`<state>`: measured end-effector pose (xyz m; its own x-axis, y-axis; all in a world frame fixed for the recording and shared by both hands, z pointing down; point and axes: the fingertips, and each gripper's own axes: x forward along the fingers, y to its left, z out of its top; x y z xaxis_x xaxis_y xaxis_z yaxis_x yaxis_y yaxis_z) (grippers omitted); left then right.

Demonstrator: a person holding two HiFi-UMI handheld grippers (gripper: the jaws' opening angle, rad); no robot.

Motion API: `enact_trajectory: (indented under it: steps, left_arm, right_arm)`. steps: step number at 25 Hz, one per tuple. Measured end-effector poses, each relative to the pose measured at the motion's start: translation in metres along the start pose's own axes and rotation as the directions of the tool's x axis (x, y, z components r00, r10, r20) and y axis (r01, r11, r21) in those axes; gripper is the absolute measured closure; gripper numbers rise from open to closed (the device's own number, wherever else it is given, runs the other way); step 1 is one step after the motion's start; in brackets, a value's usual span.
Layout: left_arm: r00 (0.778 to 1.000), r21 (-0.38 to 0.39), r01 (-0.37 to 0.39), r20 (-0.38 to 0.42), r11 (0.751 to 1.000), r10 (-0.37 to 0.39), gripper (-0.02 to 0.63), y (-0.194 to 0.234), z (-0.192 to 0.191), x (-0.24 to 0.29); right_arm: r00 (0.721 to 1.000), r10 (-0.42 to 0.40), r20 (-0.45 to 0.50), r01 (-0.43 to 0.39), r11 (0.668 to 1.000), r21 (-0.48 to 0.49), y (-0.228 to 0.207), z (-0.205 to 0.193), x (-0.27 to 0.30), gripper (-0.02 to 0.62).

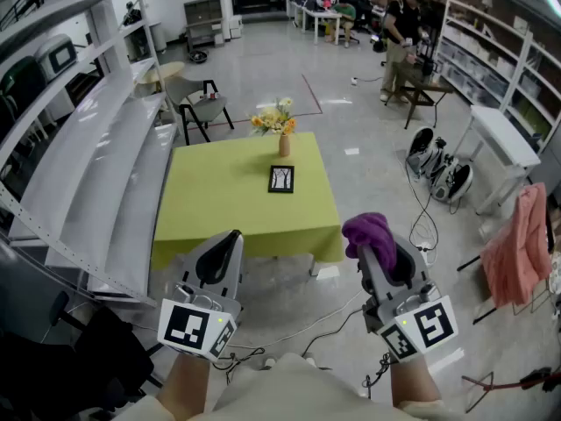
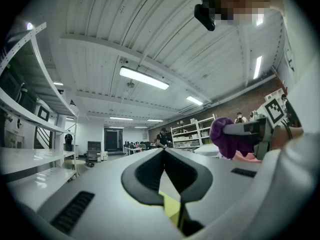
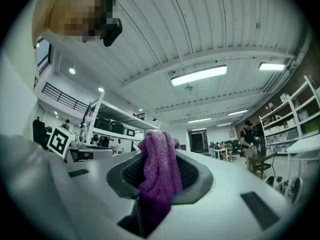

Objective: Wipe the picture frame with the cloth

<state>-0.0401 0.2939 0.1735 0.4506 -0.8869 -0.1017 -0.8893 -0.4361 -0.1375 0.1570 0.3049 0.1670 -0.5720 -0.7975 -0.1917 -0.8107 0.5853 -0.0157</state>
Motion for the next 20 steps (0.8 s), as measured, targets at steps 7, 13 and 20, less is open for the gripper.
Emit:
enact_trajectory:
  steps: [7,13,20]
  left_arm:
    - [1.0,-0.011,0.004,-0.027,1.0,-0.004,0.598,-0.012,-0.006,0.006]
    - [0.998,0.022,0.013,-0.053,1.0,-0.012,0.598,-0.035,-0.01,0.016]
    - [0.997,0.012,-0.012,-0.08,1.0,0.013,0.598,-0.057,-0.019,0.024]
  right_arm:
    - [1.0,0.004,-0.01,-0.004,1.0,0.023,-0.012,-0.004,-0.006,0.491]
    - [0.998,0.024,-0.052,-0.023,0.999,0.024,-0.027,-0.016,-0.014,0.488]
    - [0.992,0.081,-0.1,-0.077,0.996,0.043,-0.042,-0.034,-0.026,0.489]
